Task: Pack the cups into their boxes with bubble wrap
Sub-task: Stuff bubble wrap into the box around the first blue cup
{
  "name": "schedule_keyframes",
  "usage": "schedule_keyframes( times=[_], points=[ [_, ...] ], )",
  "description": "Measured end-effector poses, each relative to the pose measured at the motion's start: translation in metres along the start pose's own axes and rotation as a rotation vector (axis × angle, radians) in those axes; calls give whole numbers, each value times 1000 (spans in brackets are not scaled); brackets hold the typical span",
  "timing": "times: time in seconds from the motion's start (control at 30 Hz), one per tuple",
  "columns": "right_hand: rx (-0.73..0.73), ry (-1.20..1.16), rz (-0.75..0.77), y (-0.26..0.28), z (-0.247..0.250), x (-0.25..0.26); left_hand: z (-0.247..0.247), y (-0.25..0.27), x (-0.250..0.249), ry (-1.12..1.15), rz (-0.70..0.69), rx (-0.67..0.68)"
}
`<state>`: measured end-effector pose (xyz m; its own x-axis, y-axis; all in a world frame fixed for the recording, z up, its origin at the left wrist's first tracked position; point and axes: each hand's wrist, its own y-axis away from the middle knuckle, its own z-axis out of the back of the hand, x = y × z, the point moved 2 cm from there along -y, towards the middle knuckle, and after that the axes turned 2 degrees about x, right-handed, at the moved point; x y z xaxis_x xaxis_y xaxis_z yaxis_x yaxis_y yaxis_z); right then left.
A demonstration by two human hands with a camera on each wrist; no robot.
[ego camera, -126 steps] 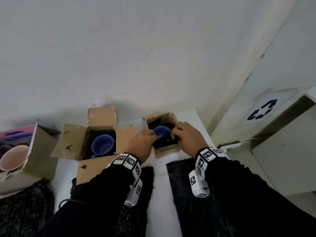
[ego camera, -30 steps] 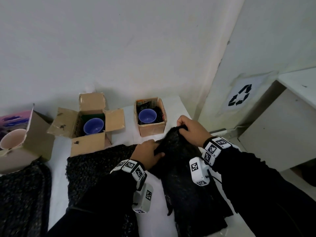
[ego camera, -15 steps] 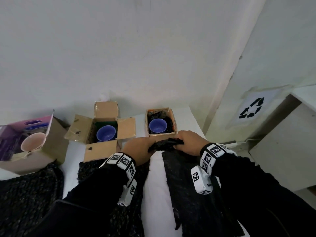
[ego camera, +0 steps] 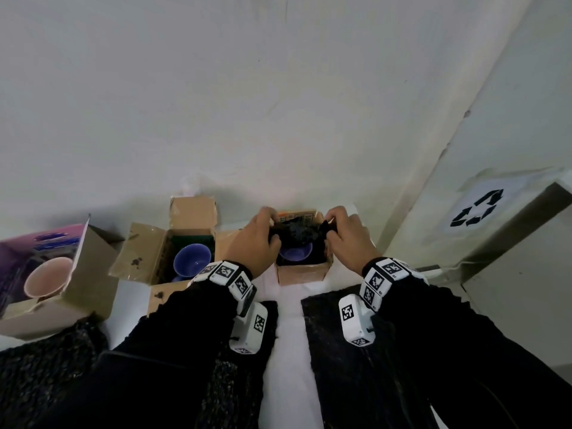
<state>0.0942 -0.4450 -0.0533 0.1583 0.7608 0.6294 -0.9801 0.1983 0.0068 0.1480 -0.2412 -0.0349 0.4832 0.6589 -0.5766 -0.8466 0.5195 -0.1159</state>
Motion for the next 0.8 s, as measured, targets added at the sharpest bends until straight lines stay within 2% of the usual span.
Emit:
schedule_keyframes(
  times=[0.07,0.13,0.17,0.27,0.4,0.43,0.5,0.6,0.7,0.8],
  points=[
    [-146,72,-36,-9,-1,1,3,-12,-1,-84,-22,-131],
    [-237,-25,-47,-19,-5,3,2,-24,1,-192,-34,-214],
    [-261,-93,-34,-24,-9,3,-1,-31,3,-172,-21,-220],
    [-285,-125,-15,-36,-21,6,-15,-51,13,-121,7,-148],
    [-243,14,14,-48,-33,0,-35,-68,23,-369,-35,153],
    [-216,87,50,-50,-35,-2,-38,-67,25,-459,-56,185],
    [-173,341,139,-54,-40,-5,-42,-62,29,-636,-74,158],
    [-157,668,178,-55,-44,-5,-46,-60,32,-745,-90,83],
    [-152,717,232,-54,-48,-5,-50,-63,31,-785,-150,55],
    [-147,727,255,-55,-55,-3,-51,-60,29,-781,-102,72]
  ],
)
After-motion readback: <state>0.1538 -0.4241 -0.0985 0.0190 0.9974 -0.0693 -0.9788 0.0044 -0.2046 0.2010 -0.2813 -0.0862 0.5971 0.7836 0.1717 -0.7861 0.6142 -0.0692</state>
